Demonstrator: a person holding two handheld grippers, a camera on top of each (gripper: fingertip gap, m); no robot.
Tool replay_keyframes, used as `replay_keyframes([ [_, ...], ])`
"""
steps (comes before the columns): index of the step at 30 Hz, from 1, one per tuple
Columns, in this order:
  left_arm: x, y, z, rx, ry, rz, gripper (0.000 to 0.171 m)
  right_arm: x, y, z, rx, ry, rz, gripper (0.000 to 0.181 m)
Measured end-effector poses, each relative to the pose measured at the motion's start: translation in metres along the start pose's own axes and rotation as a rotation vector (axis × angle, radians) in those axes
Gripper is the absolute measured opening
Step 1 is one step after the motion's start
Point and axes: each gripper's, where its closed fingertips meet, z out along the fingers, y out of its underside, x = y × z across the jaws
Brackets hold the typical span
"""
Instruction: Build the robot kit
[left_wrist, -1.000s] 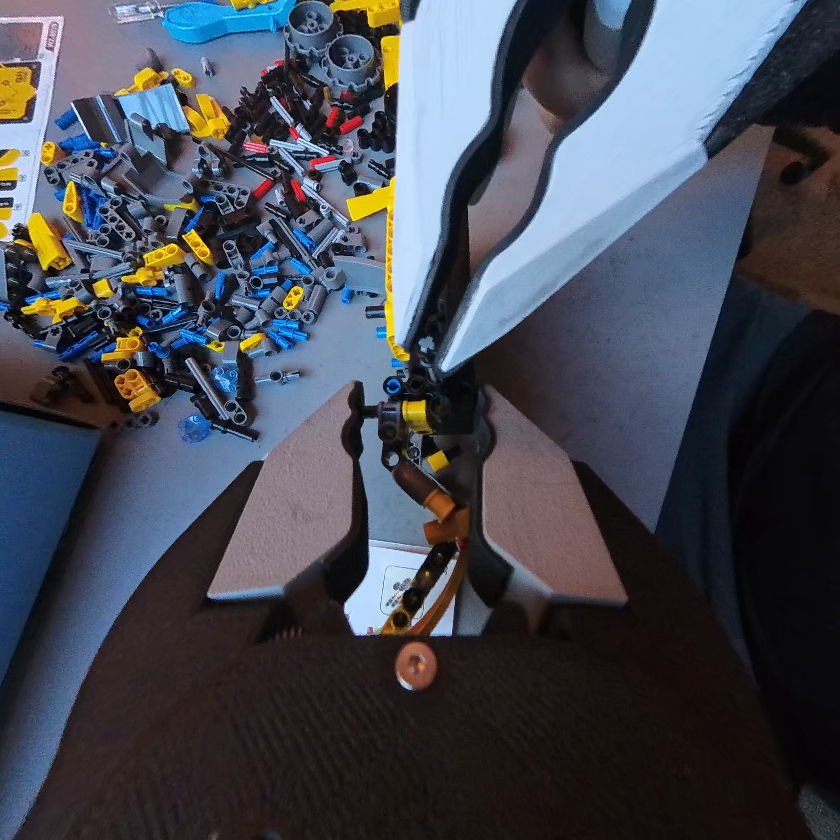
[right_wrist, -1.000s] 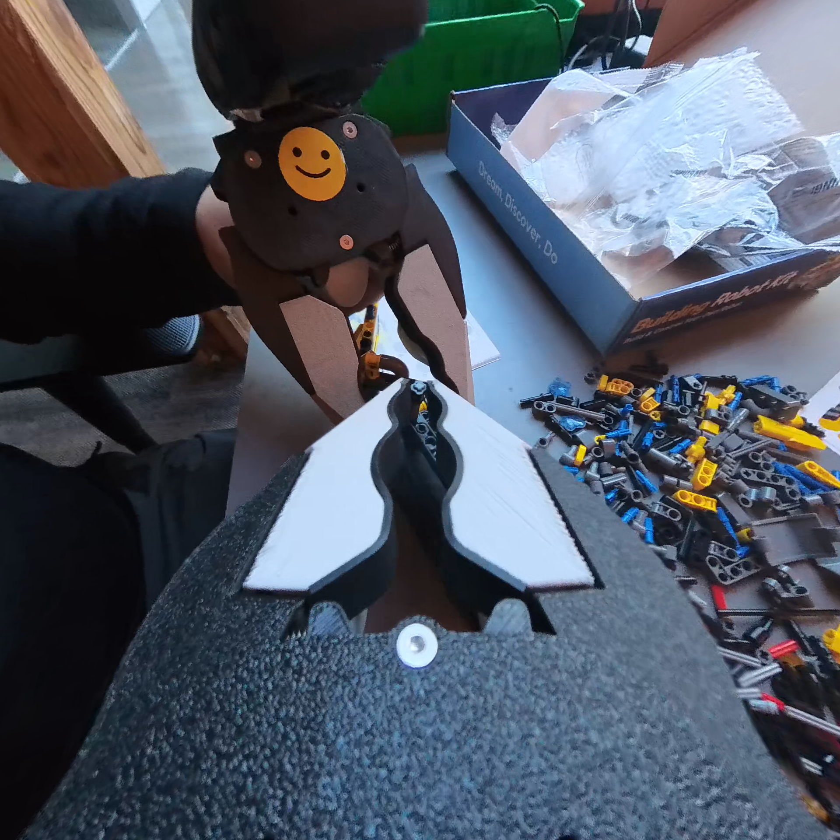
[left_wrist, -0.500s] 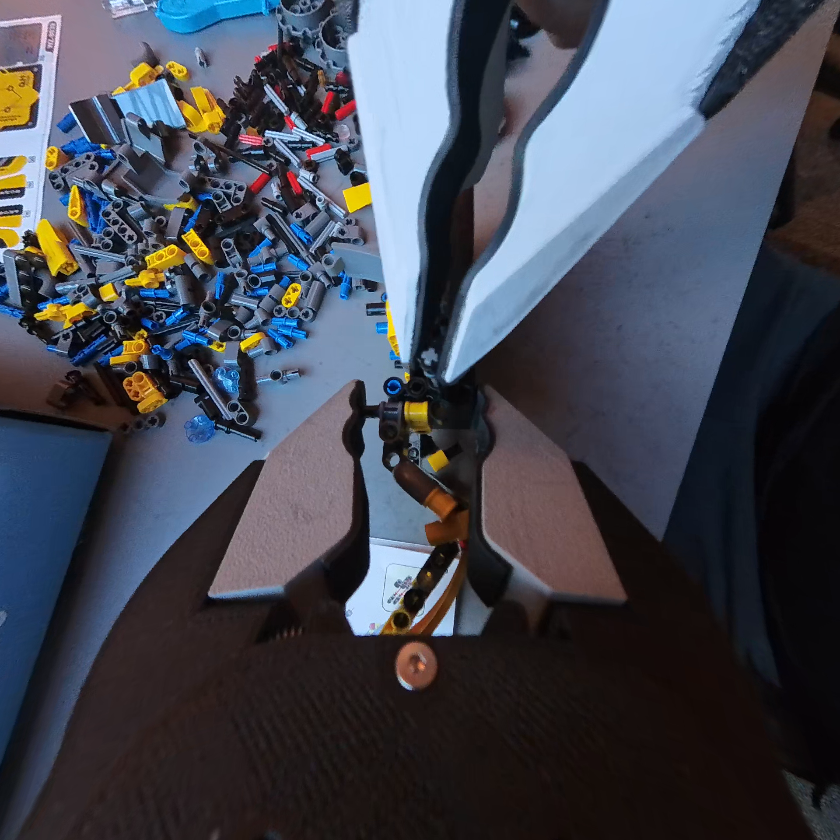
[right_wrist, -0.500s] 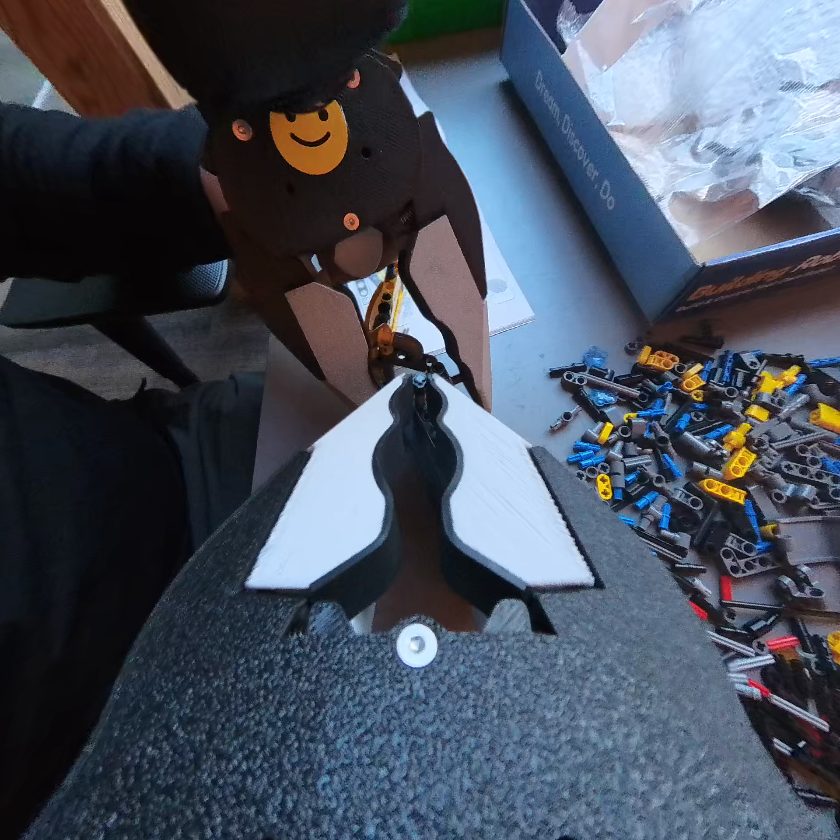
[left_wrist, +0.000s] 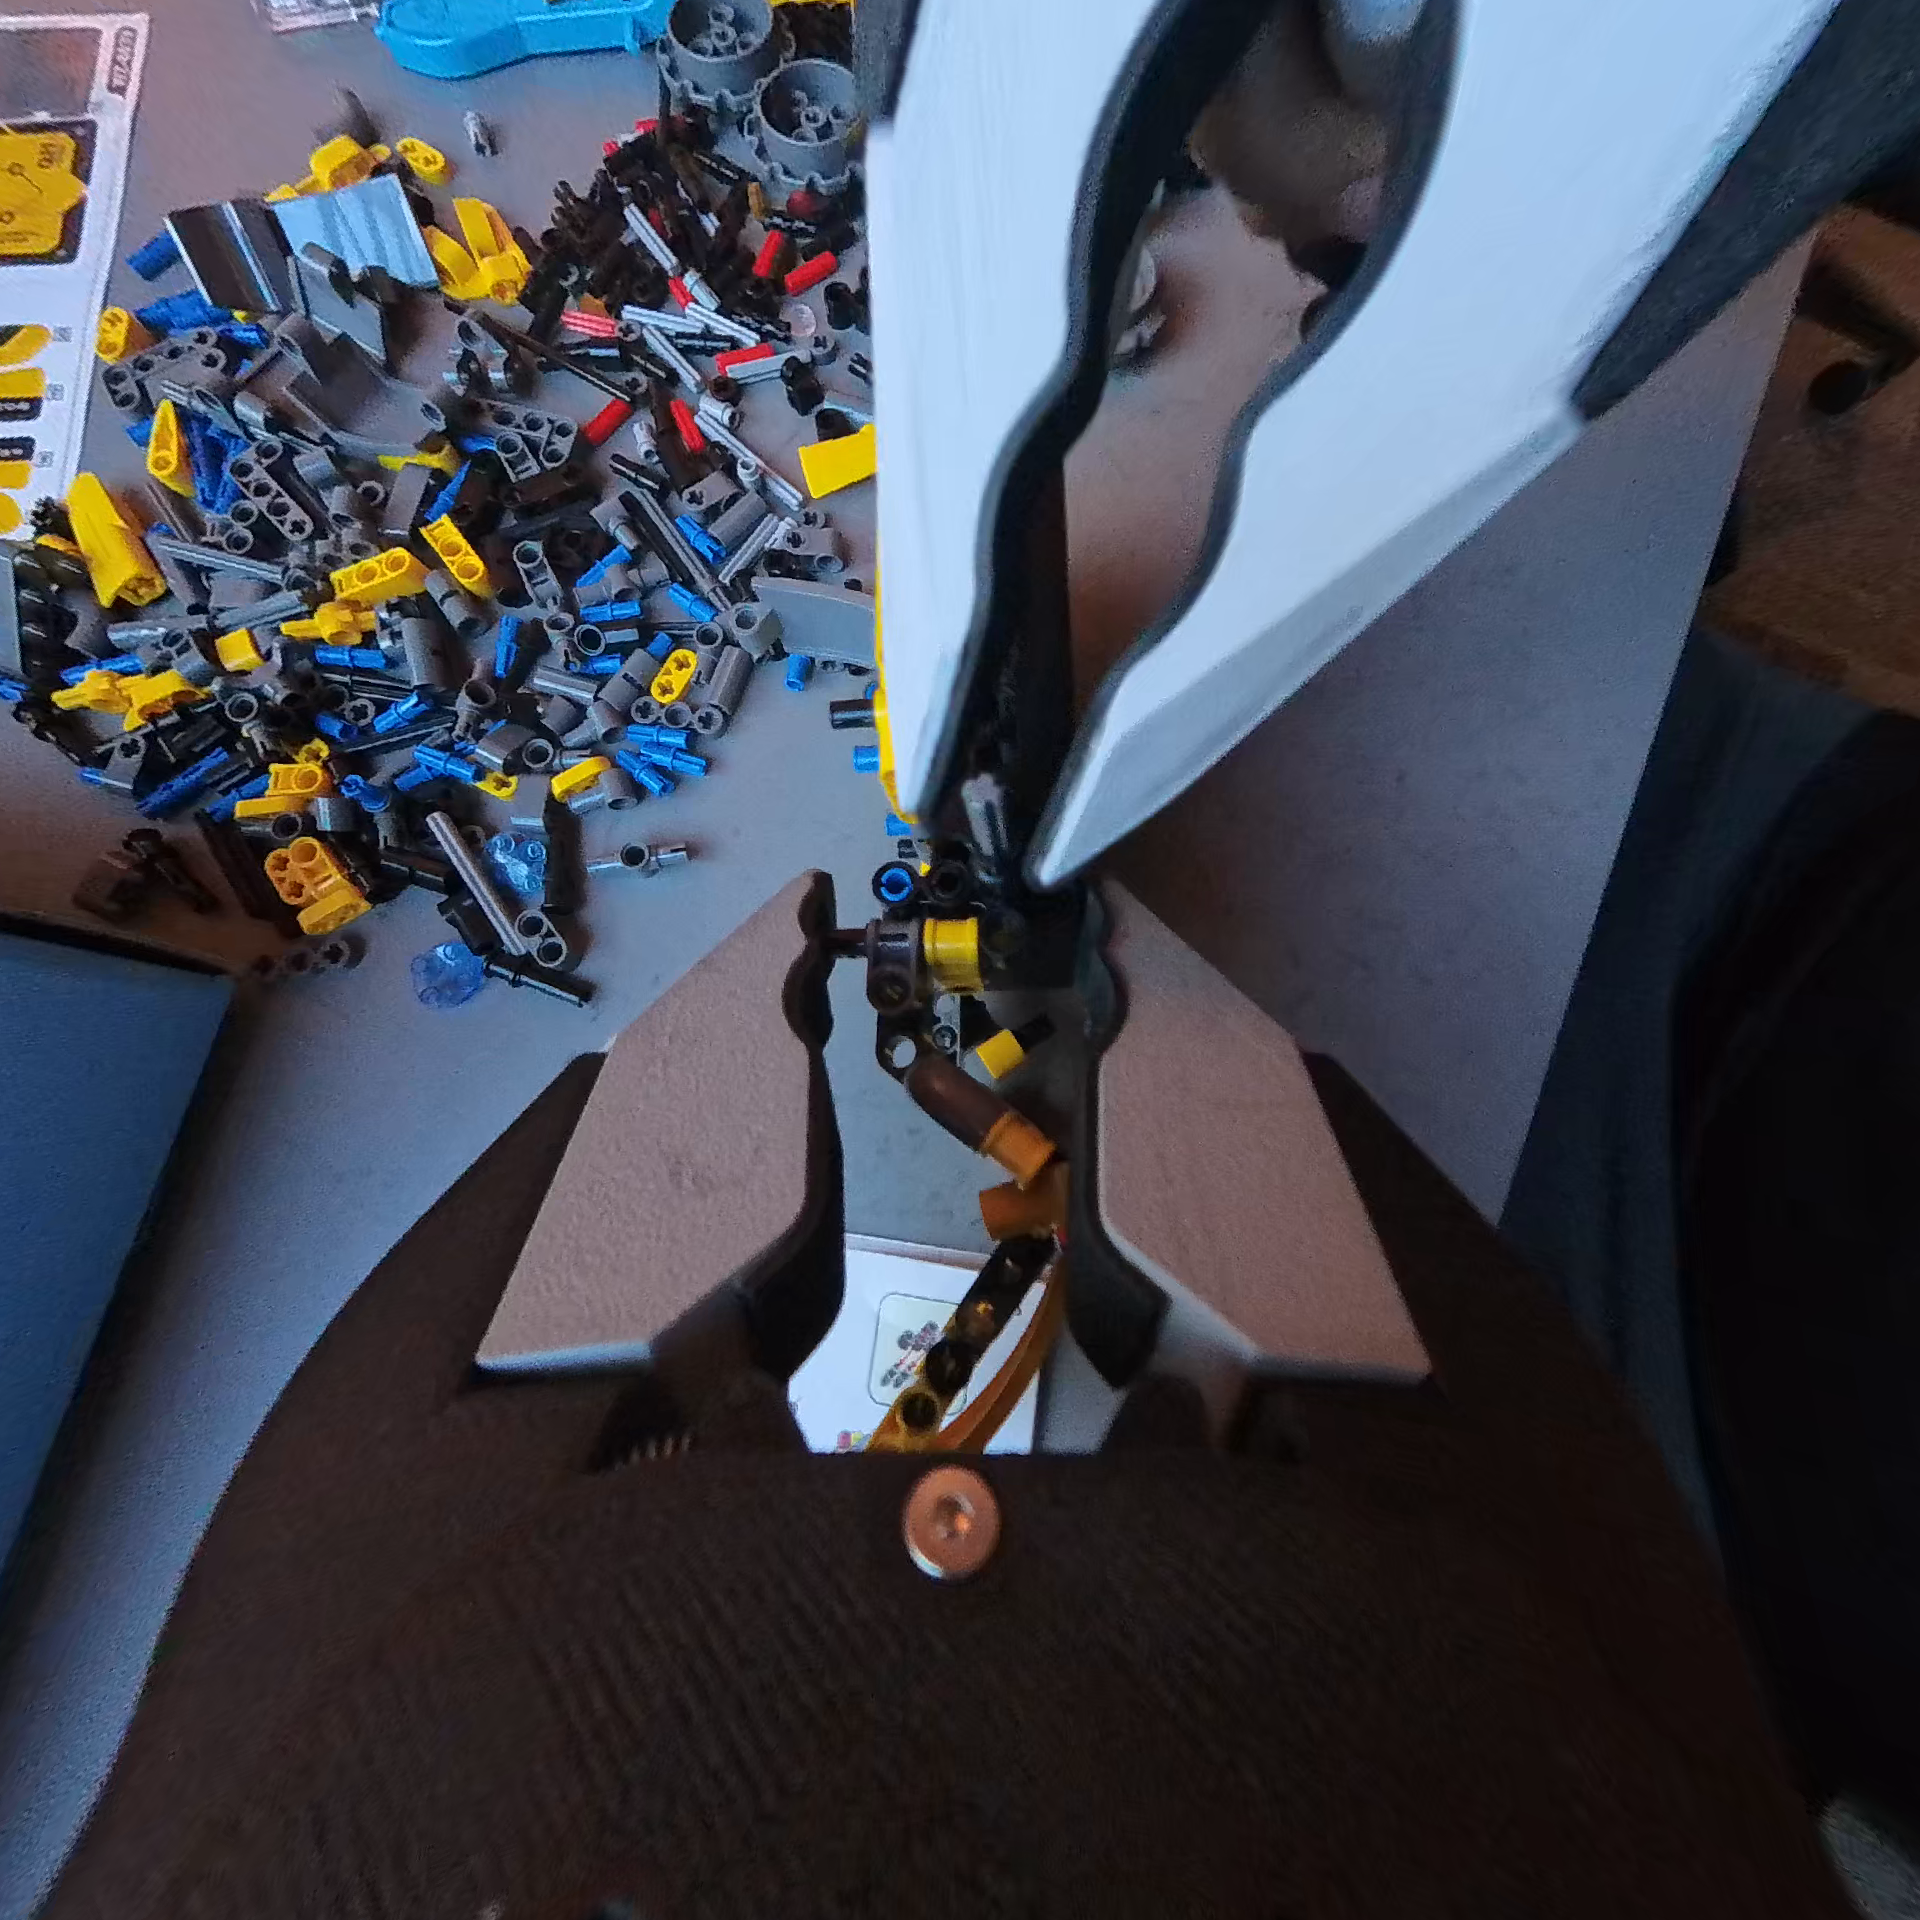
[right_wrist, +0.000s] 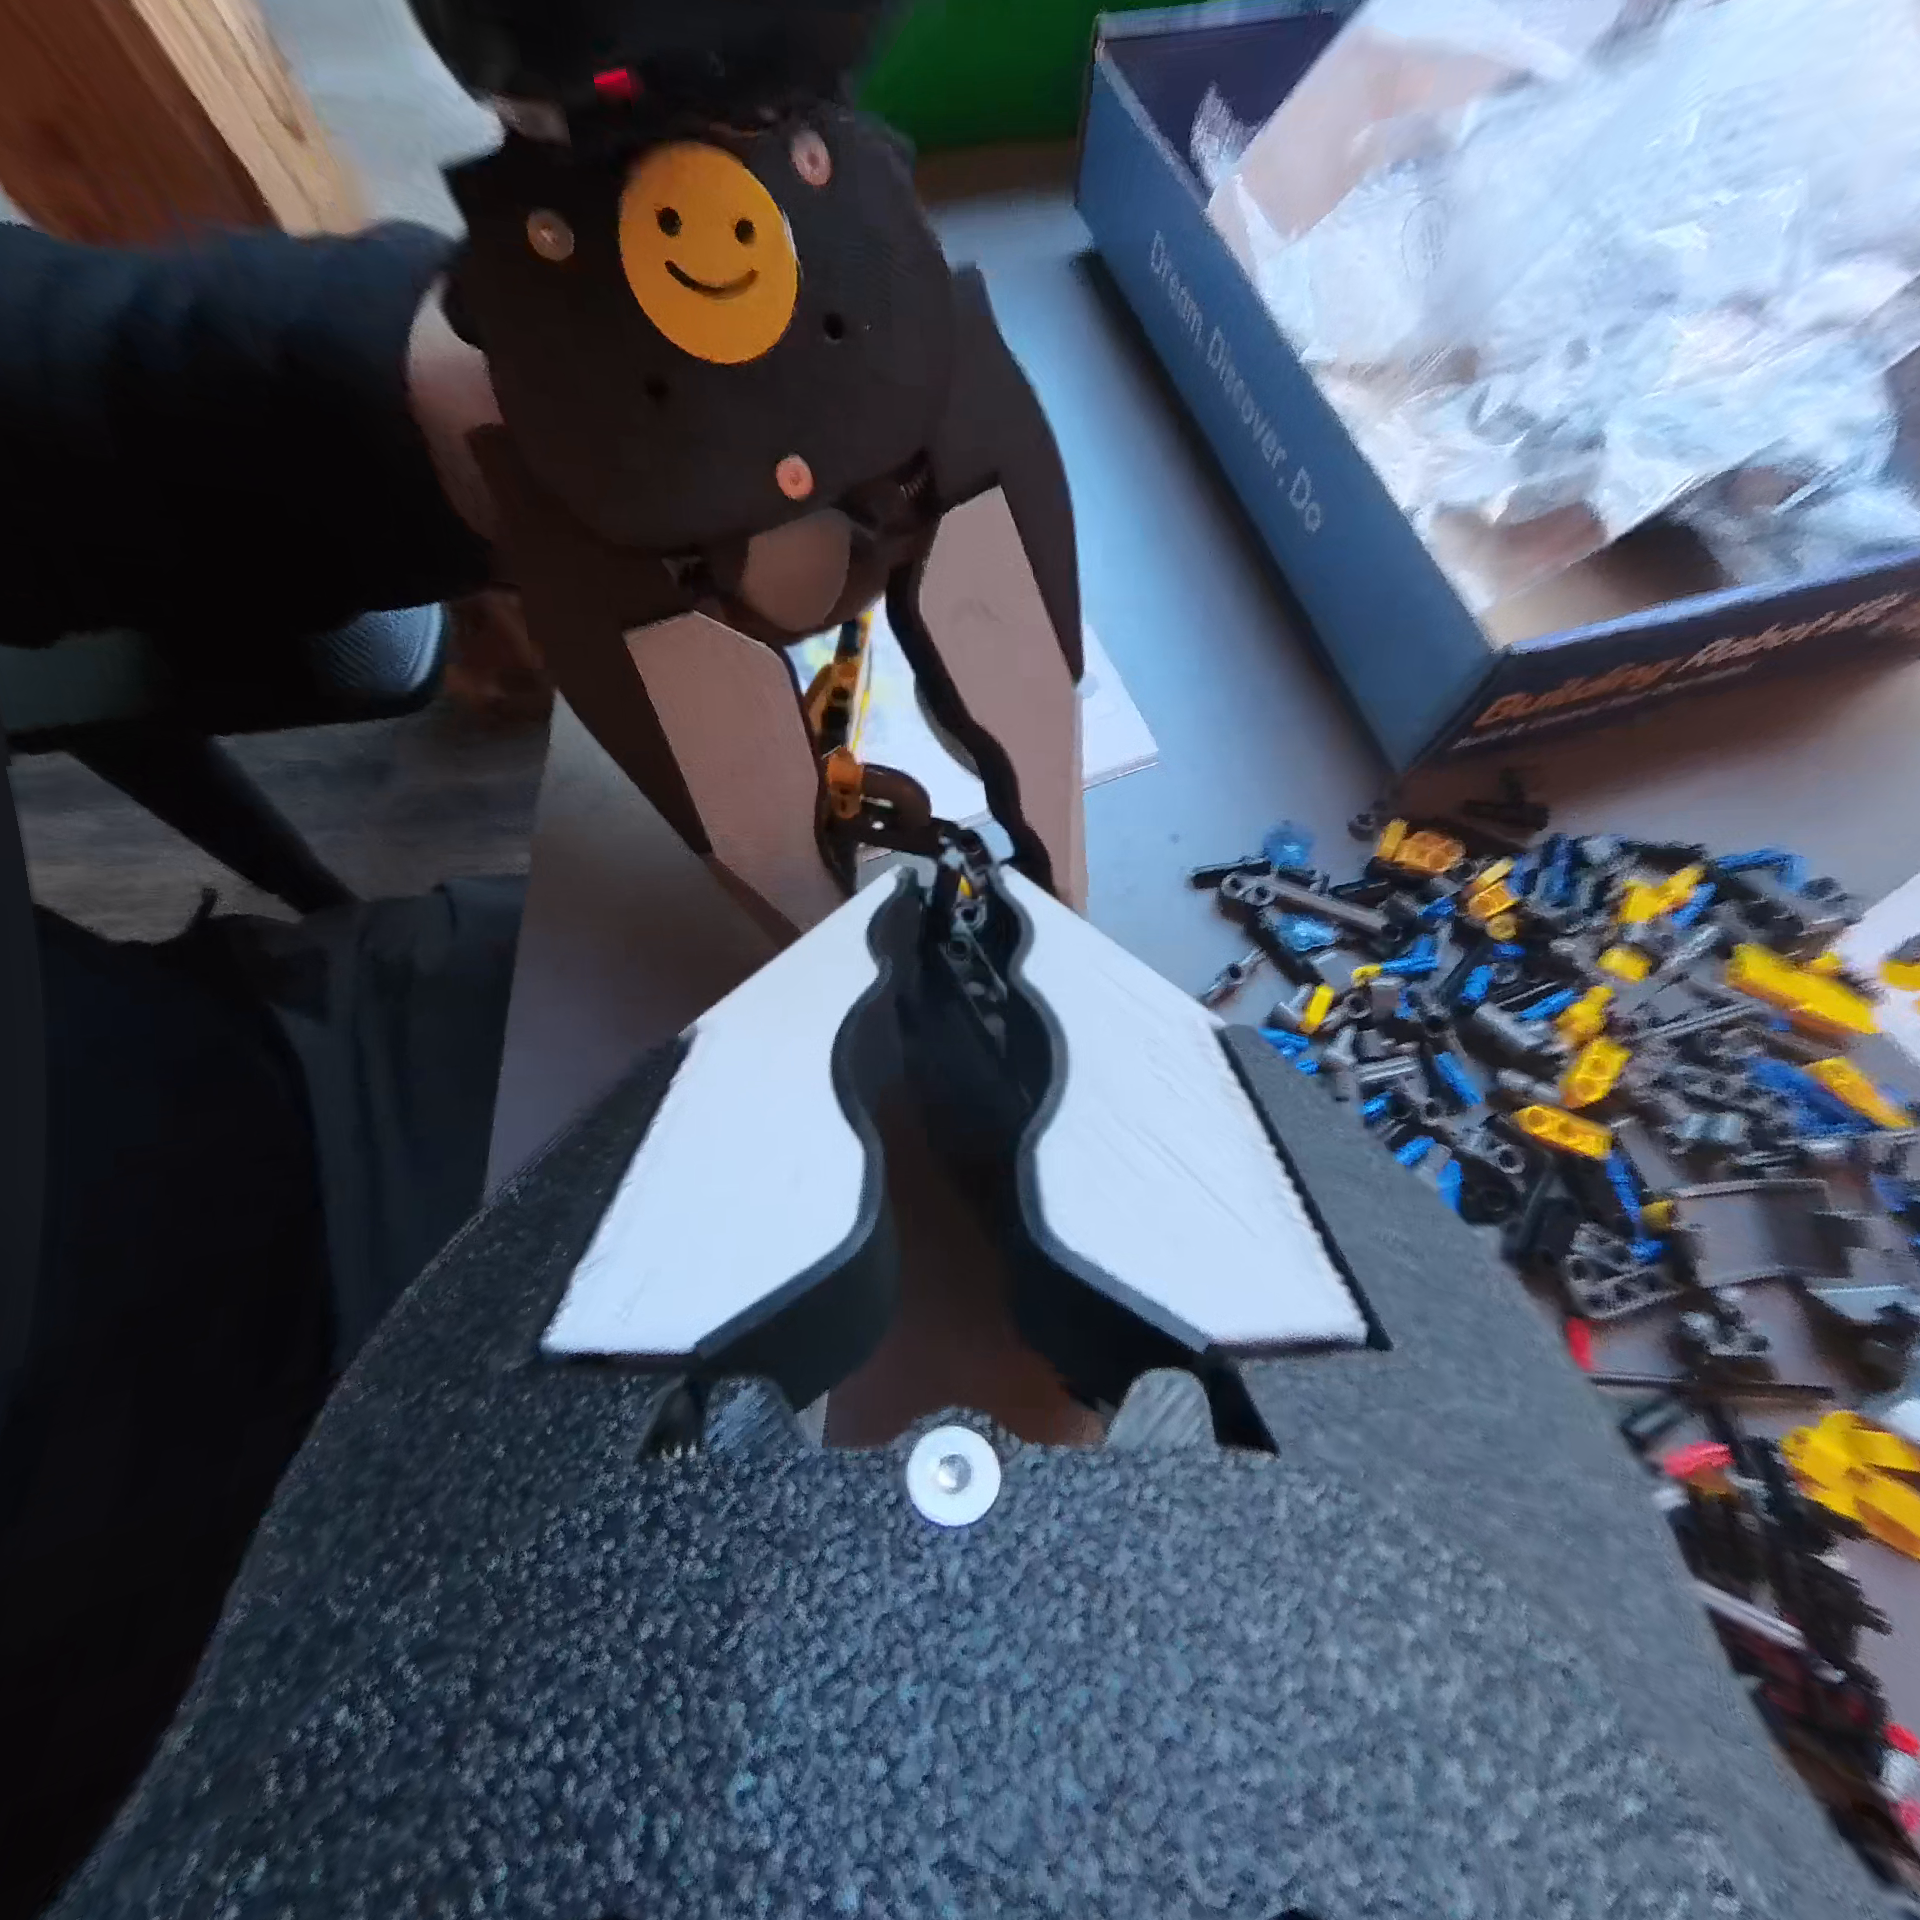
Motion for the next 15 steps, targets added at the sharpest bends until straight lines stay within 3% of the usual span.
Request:
replay_keyframes([
  [3, 0.0, -0.001, 0.0, 0.001, -0.004, 0.007, 0.044, 0.004, -0.021, -0.023, 0.104, 0.083, -0.061, 0.029],
  [6, 0.001, -0.001, 0.0, -0.001, -0.01, 0.023, 0.044, 0.01, -0.021, -0.049, 0.147, 0.136, -0.003, 0.032],
  [11, 0.006, -0.001, 0.0, -0.025, -0.067, 0.093, 0.044, 0.006, 0.02, -0.076, 0.157, 0.188, 0.114, 0.031],
  [15, 0.013, 0.0, -0.002, -0.044, -0.223, 0.223, 0.044, -0.01, 0.06, -0.085, 0.115, 0.196, 0.182, 0.03],
])
